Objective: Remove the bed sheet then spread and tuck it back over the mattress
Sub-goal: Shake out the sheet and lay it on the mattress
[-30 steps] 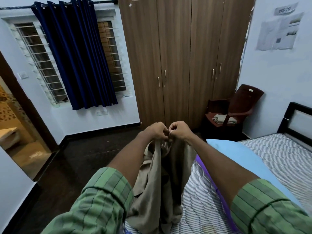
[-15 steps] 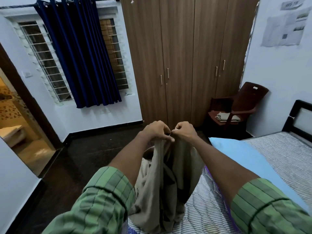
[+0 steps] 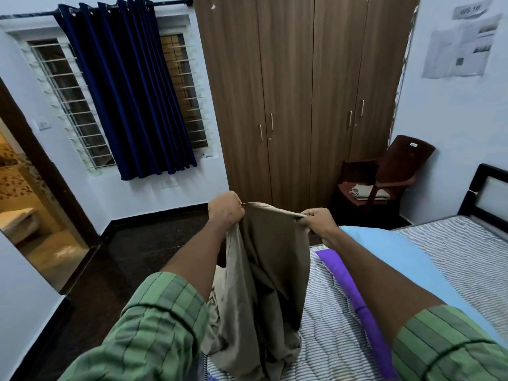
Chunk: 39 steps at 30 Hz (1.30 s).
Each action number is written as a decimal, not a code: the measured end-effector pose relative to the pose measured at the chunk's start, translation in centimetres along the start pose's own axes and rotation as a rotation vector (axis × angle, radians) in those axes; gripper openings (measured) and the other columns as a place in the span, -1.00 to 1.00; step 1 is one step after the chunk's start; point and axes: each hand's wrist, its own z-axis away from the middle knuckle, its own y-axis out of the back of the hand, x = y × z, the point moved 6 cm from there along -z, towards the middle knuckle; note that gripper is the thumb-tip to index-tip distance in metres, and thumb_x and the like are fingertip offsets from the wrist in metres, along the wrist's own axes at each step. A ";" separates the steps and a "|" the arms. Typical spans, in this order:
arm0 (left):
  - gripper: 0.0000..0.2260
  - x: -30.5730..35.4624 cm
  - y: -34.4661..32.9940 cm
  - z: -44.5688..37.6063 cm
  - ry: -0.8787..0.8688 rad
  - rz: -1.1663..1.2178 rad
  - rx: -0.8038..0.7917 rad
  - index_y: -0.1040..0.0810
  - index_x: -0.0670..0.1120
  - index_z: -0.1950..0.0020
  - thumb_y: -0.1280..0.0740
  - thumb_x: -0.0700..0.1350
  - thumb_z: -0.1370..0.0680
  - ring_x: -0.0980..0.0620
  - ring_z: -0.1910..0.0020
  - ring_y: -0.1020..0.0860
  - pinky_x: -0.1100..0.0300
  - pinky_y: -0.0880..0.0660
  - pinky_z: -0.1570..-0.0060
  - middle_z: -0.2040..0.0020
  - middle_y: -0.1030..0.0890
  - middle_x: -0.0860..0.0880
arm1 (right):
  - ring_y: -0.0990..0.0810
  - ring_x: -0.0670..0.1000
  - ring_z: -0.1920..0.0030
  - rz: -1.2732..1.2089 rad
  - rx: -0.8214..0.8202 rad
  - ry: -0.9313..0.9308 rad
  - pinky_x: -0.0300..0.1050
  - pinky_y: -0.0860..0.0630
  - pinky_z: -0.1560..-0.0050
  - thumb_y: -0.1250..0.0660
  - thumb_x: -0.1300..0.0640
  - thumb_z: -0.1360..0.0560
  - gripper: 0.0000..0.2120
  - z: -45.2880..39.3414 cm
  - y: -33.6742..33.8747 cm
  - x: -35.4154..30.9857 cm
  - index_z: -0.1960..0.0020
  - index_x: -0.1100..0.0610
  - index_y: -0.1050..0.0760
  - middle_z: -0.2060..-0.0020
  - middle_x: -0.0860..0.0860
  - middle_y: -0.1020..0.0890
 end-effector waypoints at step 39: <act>-0.71 1.7 -12.0 16.3 0.180 0.912 0.047 -0.45 0.17 -0.12 -0.34 -0.17 -0.51 0.15 0.08 -0.64 0.10 -0.61 0.05 0.02 -0.66 0.11 | -0.75 0.01 0.09 -0.495 0.175 -0.198 -0.14 -0.68 0.09 -0.34 0.48 -0.49 -0.69 11.3 -10.8 5.6 -0.03 0.11 -0.62 0.13 0.08 -0.75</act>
